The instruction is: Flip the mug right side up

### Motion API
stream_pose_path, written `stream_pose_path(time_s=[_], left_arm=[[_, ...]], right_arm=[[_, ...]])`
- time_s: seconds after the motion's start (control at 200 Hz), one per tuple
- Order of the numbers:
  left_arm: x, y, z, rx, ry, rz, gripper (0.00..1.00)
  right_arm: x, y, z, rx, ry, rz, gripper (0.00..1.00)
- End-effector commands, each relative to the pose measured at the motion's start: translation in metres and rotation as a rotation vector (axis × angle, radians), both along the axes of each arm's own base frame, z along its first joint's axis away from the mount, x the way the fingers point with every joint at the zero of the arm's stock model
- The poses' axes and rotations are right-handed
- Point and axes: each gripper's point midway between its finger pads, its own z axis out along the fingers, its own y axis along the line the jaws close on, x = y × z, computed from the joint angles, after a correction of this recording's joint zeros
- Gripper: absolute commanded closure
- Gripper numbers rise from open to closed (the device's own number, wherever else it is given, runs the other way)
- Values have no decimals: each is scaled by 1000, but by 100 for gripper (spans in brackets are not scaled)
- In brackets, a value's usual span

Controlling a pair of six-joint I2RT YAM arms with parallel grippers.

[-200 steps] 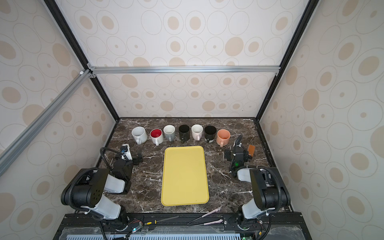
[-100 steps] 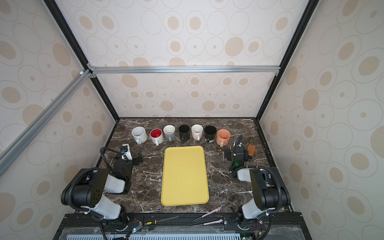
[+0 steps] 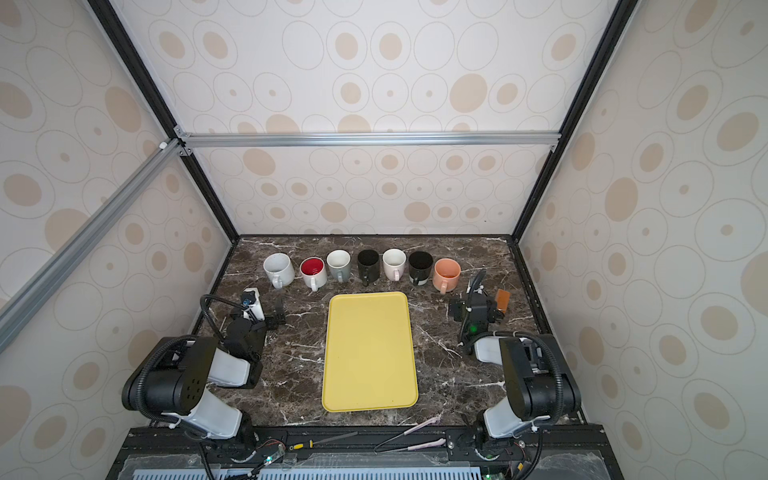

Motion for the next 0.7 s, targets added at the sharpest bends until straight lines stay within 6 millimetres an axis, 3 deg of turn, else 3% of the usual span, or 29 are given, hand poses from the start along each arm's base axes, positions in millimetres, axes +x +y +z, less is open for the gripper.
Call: stream_pose_path(time_s=[0.0,0.575,0.69], left_arm=[[5,0,10,21,-27,-6,0],[15,-6,2,31,19,-40,0],[10,-7,6,33,-5,-40,0]], right_arm=[[0,3,8,-7,-27,13,2],[0,2,7,-8,-25,12,2],[0,2,8,-9,-27,11,2]])
